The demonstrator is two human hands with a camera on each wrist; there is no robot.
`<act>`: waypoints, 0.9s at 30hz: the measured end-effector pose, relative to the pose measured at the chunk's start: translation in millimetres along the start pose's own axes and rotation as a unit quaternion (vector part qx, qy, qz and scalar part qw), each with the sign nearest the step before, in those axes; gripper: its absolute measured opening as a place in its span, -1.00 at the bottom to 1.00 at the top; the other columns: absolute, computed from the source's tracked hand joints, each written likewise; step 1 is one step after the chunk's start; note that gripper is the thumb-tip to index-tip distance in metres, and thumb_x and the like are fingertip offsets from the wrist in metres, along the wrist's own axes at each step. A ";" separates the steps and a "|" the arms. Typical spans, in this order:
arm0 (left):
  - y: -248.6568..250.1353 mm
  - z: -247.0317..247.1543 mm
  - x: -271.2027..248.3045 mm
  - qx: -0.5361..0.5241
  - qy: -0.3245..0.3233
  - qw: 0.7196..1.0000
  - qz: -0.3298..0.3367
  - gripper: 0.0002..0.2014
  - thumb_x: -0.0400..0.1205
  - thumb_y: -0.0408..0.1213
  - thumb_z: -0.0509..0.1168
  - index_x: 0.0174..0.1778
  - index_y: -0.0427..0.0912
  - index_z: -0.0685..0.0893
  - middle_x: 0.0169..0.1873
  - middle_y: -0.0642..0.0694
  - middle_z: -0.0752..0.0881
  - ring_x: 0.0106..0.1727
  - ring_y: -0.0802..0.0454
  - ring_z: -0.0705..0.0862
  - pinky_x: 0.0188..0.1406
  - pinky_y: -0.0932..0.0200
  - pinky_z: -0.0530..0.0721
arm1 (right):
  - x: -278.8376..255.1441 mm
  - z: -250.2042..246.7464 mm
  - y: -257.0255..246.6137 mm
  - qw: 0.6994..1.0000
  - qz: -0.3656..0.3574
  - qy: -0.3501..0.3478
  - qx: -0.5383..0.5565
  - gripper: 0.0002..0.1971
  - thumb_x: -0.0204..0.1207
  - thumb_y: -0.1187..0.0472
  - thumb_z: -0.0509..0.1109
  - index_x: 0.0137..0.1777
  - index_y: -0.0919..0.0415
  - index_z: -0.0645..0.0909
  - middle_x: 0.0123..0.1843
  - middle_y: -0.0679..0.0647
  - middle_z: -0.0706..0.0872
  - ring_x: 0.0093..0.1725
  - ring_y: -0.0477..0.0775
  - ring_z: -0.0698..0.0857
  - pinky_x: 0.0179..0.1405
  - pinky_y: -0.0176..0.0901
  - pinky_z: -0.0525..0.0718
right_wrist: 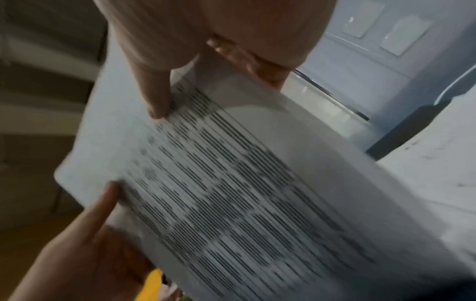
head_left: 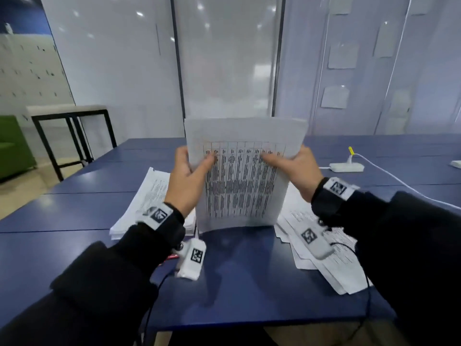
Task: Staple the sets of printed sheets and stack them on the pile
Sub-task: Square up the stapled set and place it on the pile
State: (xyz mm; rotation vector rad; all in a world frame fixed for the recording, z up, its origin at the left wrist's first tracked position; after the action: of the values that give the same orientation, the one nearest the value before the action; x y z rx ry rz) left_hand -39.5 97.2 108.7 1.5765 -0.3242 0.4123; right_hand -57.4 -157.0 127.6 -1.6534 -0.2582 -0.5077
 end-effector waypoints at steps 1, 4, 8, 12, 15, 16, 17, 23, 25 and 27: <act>-6.0 0.6 0.4 -0.011 0.008 1.000 -0.001 -0.69 0.70 -0.13 0.45 0.29 -0.01 0.53 0.13 0.12 0.82 0.15 0.26 0.80 0.45 -0.21 0.68 | -1.7 2.1 7.5 1.000 0.007 0.001 -0.002 -0.77 0.52 0.31 0.63 0.17 0.17 0.81 0.13 0.08 0.90 0.19 0.12 0.86 0.38 0.21 0.75; 16.2 5.9 10.9 -0.049 0.036 0.998 0.027 -0.63 0.74 -0.19 0.40 0.46 -0.10 0.56 0.16 0.18 0.79 0.16 0.38 0.76 0.43 0.10 0.69 | 10.3 8.0 -0.2 0.999 -0.007 0.041 0.010 -0.80 0.55 0.27 0.62 0.15 0.24 0.81 0.07 0.07 0.91 0.13 0.09 0.88 0.35 0.23 0.76; 48.6 11.1 30.2 -0.040 0.049 0.998 0.027 -0.54 0.81 -0.15 0.30 0.64 -0.13 0.43 0.16 0.45 0.51 0.13 0.61 0.60 0.12 0.55 0.50 | 31.4 13.9 -26.8 0.995 -0.030 0.073 0.058 -0.68 0.51 0.18 0.66 0.20 0.30 0.77 0.08 0.08 0.90 0.15 0.08 0.87 0.30 0.07 0.79; 13.4 2.4 22.2 0.019 0.027 0.999 0.012 -0.73 0.75 -0.03 0.38 0.30 0.00 0.56 0.05 0.29 0.71 -0.08 0.62 0.66 0.06 0.33 0.62 | 17.7 10.5 -5.6 0.998 0.008 0.057 0.040 -0.69 0.49 0.21 0.68 0.20 0.26 0.78 0.11 0.09 0.90 0.17 0.09 0.86 0.34 0.11 0.77; -4.4 2.7 13.8 0.045 0.003 0.999 0.006 -0.78 0.72 -0.03 0.40 0.19 0.02 0.58 0.07 0.13 0.78 0.05 0.32 0.75 0.27 -0.06 0.74 | 7.0 7.2 2.2 0.998 0.025 0.048 0.035 -0.72 0.51 0.23 0.66 0.17 0.29 0.79 0.07 0.09 0.91 0.13 0.07 0.88 0.33 0.13 0.78; 0.7 4.3 16.2 0.036 0.002 0.999 0.015 -0.83 0.73 -0.06 0.38 0.18 0.06 0.58 0.11 0.12 0.78 0.15 0.21 0.76 0.36 -0.13 0.71 | 9.7 7.3 -3.6 0.998 0.019 0.054 0.037 -0.74 0.51 0.23 0.66 0.15 0.29 0.80 0.06 0.10 0.91 0.12 0.09 0.88 0.32 0.15 0.78; 10.0 6.9 19.8 0.026 0.002 0.999 0.025 -0.86 0.74 -0.09 0.35 0.18 0.08 0.59 0.15 0.11 0.78 0.21 0.15 0.76 0.40 -0.13 0.69 | 14.8 7.7 -12.2 0.997 0.011 0.062 0.039 -0.76 0.51 0.23 0.67 0.12 0.28 0.80 0.06 0.12 0.91 0.12 0.12 0.88 0.32 0.18 0.78; 55.1 10.4 45.0 0.041 0.060 0.995 0.074 -0.71 0.71 -0.04 0.36 0.26 -0.07 0.56 0.07 0.13 0.75 0.13 0.10 0.73 0.27 0.00 0.70 | 45.2 5.8 -41.8 0.993 -0.022 0.088 0.079 -0.64 0.42 0.18 0.71 0.15 0.31 0.79 0.08 0.15 0.90 0.14 0.15 0.87 0.32 0.15 0.78; 39.0 6.5 39.7 0.024 0.039 0.998 0.050 -0.62 0.62 -0.02 0.45 0.29 -0.04 0.55 0.10 0.13 0.78 0.16 0.12 0.77 0.32 -0.05 0.72 | 38.4 3.8 -32.3 0.994 -0.005 0.075 0.084 -0.59 0.43 0.20 0.71 0.22 0.36 0.77 0.12 0.18 0.89 0.17 0.16 0.87 0.30 0.11 0.79; 19.7 2.8 32.2 0.029 0.004 0.999 0.036 -0.53 0.53 -0.02 0.52 0.29 -0.01 0.55 0.15 0.10 0.81 0.20 0.11 0.79 0.36 -0.12 0.73 | 28.3 0.9 -22.1 0.994 0.010 0.067 0.082 -0.62 0.50 0.27 0.66 0.26 0.42 0.75 0.13 0.21 0.89 0.14 0.15 0.87 0.25 0.08 0.81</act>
State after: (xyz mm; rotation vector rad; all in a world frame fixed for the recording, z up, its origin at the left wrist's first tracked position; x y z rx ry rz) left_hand -19.4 94.9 140.7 1.6235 -0.3667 0.4868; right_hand -42.4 -156.2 160.2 -1.4546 -0.1790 -0.5648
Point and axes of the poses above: each hand's wrist, its own x-axis towards the middle knuckle, its own z-axis out of the palm, y = z × x, the point moved 5 cm from there along x, towards the middle knuckle
